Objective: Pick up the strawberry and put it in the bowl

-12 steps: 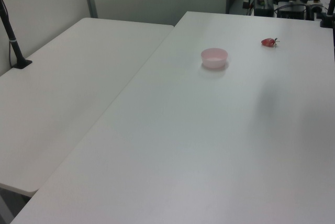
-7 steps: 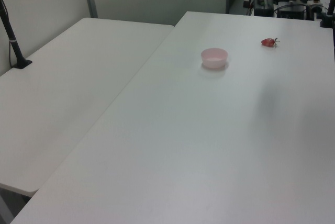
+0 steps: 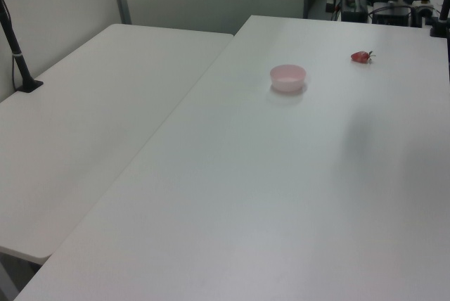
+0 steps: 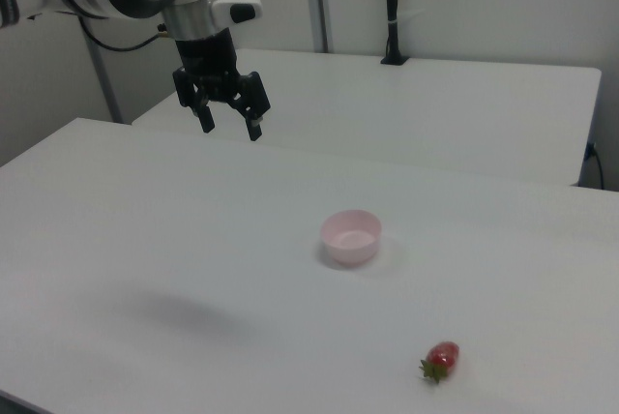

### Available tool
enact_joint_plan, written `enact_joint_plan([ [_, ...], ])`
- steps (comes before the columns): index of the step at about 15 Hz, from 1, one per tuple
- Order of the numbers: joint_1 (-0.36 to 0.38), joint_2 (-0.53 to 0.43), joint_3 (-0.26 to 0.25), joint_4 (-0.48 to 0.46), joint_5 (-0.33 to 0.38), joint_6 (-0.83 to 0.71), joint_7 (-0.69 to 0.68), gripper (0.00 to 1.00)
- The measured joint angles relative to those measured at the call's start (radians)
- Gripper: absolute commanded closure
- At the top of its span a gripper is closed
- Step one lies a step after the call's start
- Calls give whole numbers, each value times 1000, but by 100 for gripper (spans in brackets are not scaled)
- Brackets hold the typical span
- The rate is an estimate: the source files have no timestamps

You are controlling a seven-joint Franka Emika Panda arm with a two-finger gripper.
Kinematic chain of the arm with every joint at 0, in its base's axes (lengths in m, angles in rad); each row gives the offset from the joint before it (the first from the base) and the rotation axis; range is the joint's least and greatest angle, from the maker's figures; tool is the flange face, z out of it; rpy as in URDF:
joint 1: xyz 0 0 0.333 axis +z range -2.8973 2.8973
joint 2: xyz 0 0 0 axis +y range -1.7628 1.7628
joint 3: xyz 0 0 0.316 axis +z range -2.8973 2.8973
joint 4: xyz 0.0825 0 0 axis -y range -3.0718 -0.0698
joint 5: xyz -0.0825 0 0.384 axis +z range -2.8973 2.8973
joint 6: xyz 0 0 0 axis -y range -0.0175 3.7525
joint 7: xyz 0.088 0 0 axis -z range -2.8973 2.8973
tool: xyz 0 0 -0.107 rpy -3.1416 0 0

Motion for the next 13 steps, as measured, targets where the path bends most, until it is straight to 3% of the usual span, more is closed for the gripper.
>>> enact_joint_plan([
  [9,-3,4,-4,0,0,-26,0,0],
  [13,-90,33,-12,-3,0,46,0,0],
])
